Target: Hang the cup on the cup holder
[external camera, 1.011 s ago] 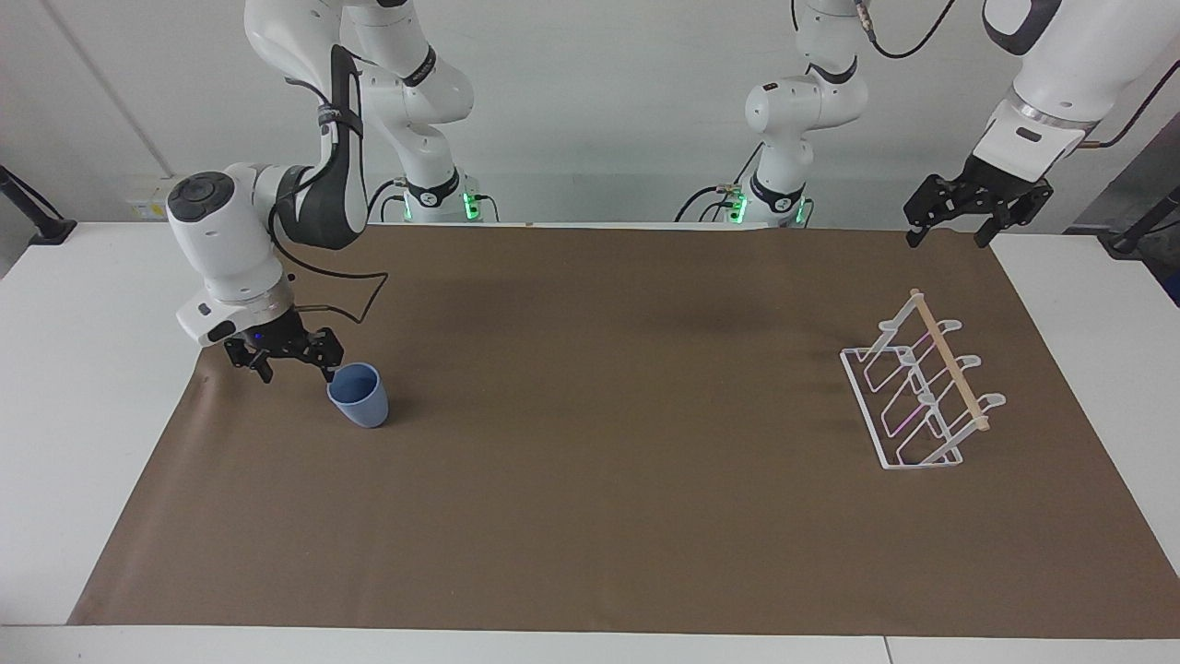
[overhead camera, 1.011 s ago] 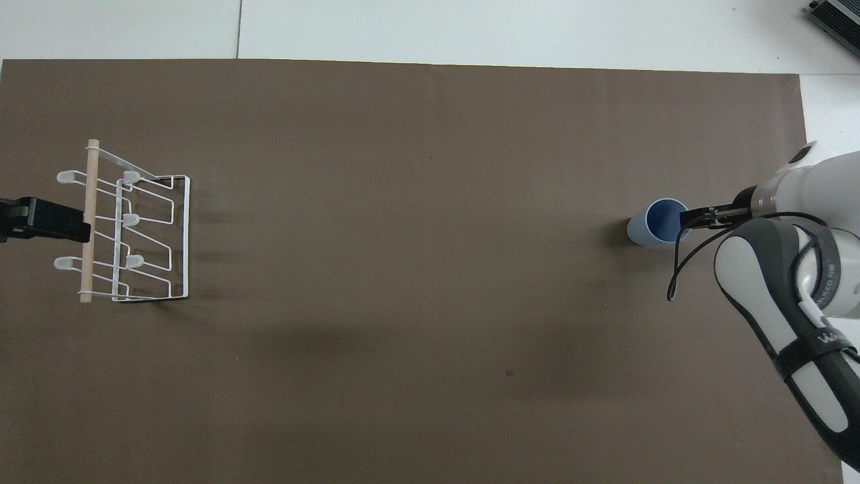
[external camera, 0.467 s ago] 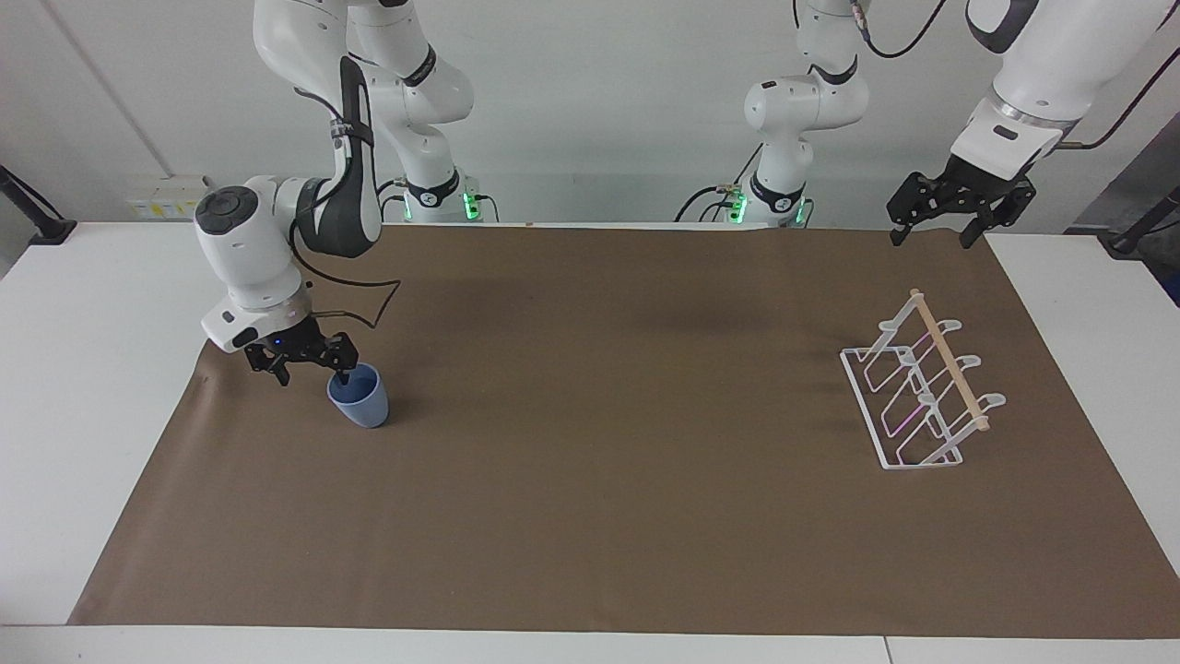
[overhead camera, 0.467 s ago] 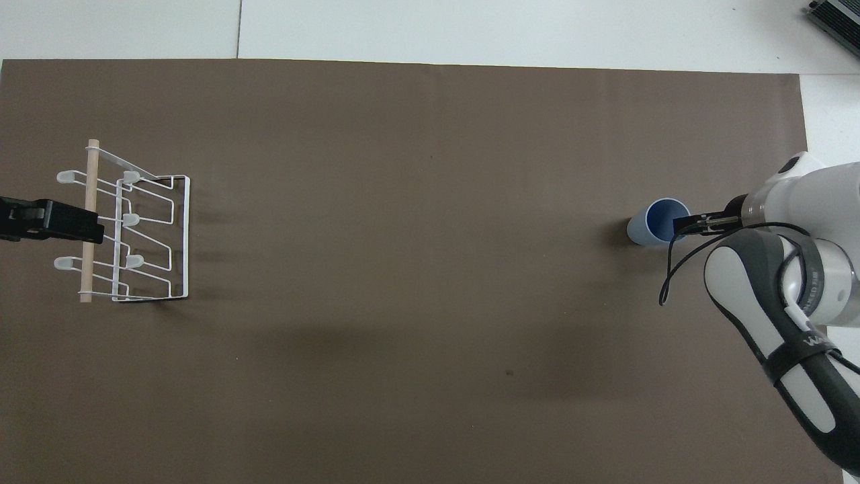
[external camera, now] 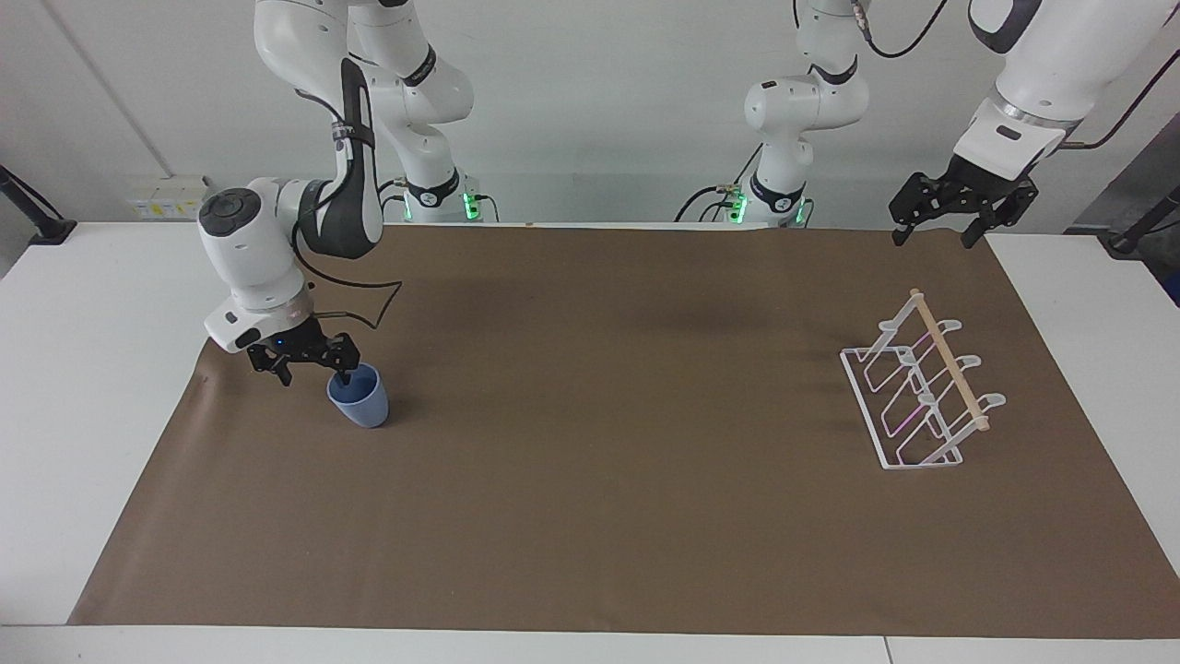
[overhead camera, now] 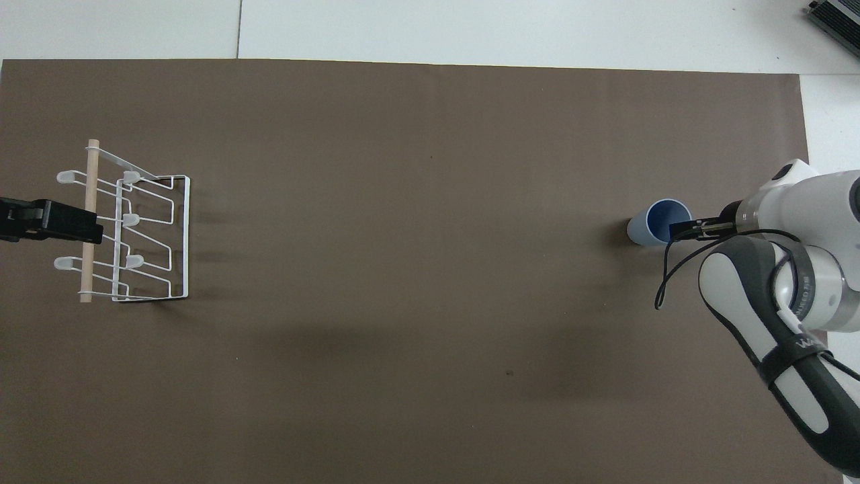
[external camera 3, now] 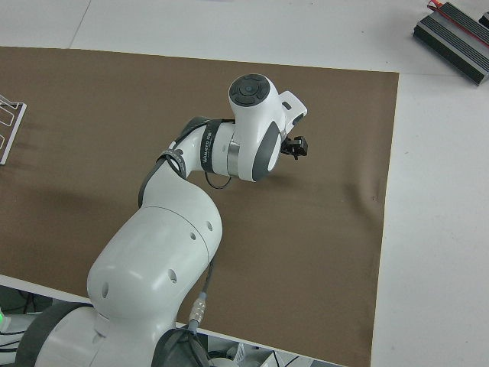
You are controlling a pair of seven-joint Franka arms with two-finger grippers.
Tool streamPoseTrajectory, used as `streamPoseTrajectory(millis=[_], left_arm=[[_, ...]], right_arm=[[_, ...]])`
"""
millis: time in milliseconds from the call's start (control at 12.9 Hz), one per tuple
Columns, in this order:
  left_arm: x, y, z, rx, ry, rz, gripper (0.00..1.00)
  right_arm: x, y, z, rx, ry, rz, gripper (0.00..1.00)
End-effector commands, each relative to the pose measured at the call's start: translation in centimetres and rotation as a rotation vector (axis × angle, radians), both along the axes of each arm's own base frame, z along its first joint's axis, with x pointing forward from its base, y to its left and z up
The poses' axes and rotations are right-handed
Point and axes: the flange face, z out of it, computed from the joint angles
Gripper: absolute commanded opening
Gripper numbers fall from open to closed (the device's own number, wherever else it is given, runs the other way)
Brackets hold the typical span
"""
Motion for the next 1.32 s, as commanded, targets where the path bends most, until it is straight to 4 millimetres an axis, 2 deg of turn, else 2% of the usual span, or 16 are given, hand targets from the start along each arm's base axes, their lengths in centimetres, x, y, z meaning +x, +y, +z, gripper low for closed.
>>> streamPoseTrajectory(millis=[0, 233, 389, 622, 778, 856, 1011, 1244], left_arm=[[-1.2, -0.4, -0.1, -0.002, 0.010, 0.003, 1.00], [-1.3, -0.4, -0.4, -0.002, 0.009, 0.005, 1.00], [-1.3, -0.1, -0.6, -0.003, 0.013, 0.017, 1.00], [-1.7, -0.5, -1.2, -0.012, 0.021, 0.101, 1.00], [-1.9, -0.6, -1.7, -0.028, 0.017, 0.110, 1.00], [-2.0, -0.6, -1.8, -0.029, 0.013, 0.117, 1.00], [-2.0, -0.7, -2.0, -0.029, 0.007, 0.139, 1.00], [-2.0, -0.6, -2.0, -0.029, 0.008, 0.143, 1.00]], right_arm=[[-0.3, 0.2, -0.3, 0.009, -0.014, -0.002, 1.00], [-0.3, 0.9, -0.3, 0.016, -0.017, -0.054, 0.99], [-0.1, 1.7, -0.2, 0.019, -0.023, -0.049, 0.95], [0.1, 1.7, -0.1, 0.018, -0.042, -0.050, 0.92], [0.1, 1.7, -0.2, 0.017, -0.045, -0.050, 0.81], [0.2, 1.6, -0.1, 0.017, -0.046, -0.051, 0.79], [0.2, 1.6, -0.2, 0.016, -0.046, -0.045, 0.66], [0.2, 1.6, -0.1, 0.016, -0.047, -0.044, 0.39]])
